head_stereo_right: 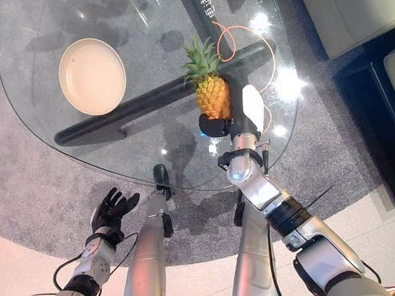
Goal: Pick up the fruit to the plate
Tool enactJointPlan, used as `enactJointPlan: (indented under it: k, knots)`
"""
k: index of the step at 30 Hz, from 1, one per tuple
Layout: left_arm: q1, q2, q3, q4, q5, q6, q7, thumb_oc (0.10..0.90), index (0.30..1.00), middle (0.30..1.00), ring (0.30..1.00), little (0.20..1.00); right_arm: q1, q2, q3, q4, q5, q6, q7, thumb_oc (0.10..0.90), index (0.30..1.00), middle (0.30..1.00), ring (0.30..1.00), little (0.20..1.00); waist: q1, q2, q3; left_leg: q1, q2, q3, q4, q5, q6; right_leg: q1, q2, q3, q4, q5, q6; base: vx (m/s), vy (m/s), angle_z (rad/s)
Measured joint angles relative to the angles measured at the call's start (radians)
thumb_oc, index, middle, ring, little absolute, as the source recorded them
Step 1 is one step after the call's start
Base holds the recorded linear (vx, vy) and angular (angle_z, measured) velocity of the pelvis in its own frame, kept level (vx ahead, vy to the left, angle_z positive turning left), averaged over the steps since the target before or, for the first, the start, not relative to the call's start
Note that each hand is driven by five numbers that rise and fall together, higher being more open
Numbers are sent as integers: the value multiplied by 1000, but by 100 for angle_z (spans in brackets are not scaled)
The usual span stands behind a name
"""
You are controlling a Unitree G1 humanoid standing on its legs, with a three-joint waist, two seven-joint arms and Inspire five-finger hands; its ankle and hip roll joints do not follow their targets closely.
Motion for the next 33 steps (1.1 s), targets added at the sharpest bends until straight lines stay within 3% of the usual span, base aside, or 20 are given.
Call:
enactJointPlan:
  k: [3, 8, 15, 20, 25, 33]
  knots:
    - [-17, 14, 58, -28, -75, -33, 62, 800, 900, 900, 900, 900, 4, 0, 0, 25, -7, -27, -16, 100, 300, 300, 300, 200, 2, 1, 0, 2, -4, 0, 0, 2, 3, 0, -5, 0, 7, 0, 0, -17, 29, 4]
    - [-59, 69, 87, -74, -72, -87, 201, 800, 900, 900, 900, 900, 6, -5, -9, 57, -23, -46, -66, 100, 300, 300, 300, 200, 2, 1, 0, 3, -5, 0, 0, 6, 4, -2, -7, 0, 16, 0, 0, -3, 2, 1]
    - [-121, 94, 147, -204, -2, -272, 482, 800, 900, 900, 900, 900, 51, -44, -69, 63, -74, -94, -167, 100, 300, 300, 300, 200, -3, 3, 1, 3, -5, -1, -7, 9, 2, -7, -5, 3, 14, -1, 0, -14, -17, -1]
    - [-176, 95, 161, -258, 102, -378, 602, 800, 900, 900, 900, 900, 46, -48, -73, 62, -161, -161, -199, 100, 300, 300, 300, 200, -3, 3, 1, 0, -2, 0, -17, 12, -2, -15, -1, 3, 13, -1, -1, -8, -8, -1]
    - [-211, 95, 161, -368, 153, -400, 614, 800, 900, 900, 900, 900, 33, -45, -72, 58, -200, -215, -199, 100, 300, 300, 300, 200, 3, 3, 1, -4, -2, 2, -18, 12, -2, -16, -1, 3, 7, -1, -1, 0, 0, 0]
    - [-196, 52, 125, -527, 216, -401, 518, 800, 900, 900, 900, 900, 35, -41, -82, 34, -274, -240, -198, 100, 300, 300, 300, 200, 2, 3, 1, -4, -2, 2, -20, 11, -1, -11, -1, 1, -5, 0, 1, 0, 0, 0]
